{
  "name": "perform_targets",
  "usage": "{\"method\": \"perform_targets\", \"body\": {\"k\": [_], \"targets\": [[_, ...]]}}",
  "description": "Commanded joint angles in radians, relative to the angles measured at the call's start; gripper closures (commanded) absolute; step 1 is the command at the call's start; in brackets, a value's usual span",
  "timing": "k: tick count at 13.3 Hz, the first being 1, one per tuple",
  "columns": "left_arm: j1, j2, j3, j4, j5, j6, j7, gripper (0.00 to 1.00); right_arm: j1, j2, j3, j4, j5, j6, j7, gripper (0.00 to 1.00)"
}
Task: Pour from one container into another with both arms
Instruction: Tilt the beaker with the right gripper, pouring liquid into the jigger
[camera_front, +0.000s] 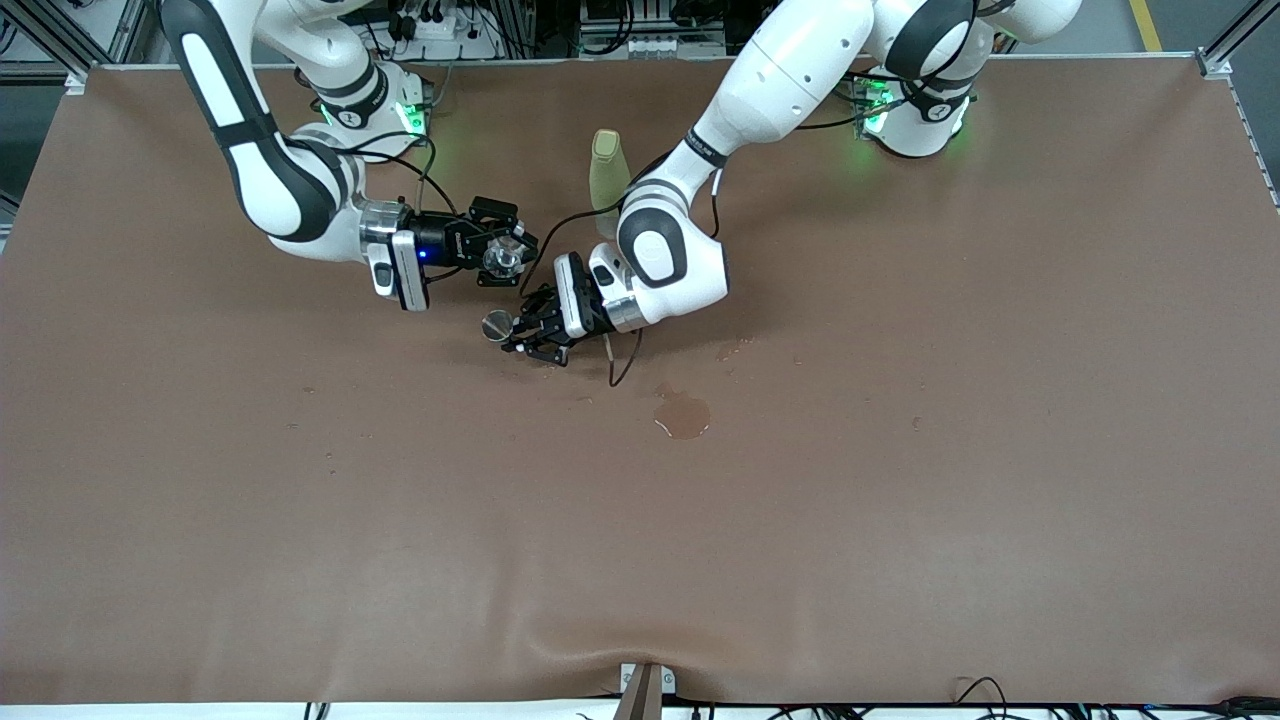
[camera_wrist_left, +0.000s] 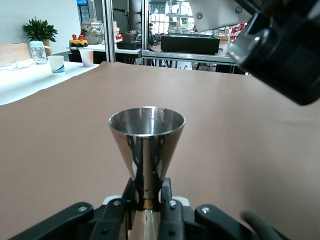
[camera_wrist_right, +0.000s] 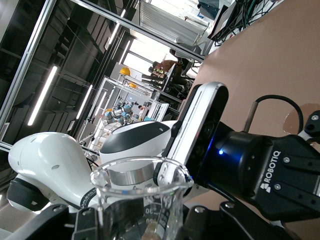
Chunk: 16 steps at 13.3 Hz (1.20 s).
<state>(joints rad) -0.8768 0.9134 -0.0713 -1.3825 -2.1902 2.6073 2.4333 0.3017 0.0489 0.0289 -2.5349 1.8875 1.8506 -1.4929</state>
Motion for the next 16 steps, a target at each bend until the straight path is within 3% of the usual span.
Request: {"method": "perform_targets", "body": {"k": [1,16], "targets": [[-0.01,0.005,0.007,0.02,-0.036,0.013,0.01,1.0,0.019,-0.018,-0.001,-0.001,0.03,0.015,0.066,1.0],[-0.002,-0.01,0.004,-0.027,-0.048,-0.016,0.035,1.0,0.02,-0.02,0.0,-0.001,0.033,0.015,0.204,1.0]]}}
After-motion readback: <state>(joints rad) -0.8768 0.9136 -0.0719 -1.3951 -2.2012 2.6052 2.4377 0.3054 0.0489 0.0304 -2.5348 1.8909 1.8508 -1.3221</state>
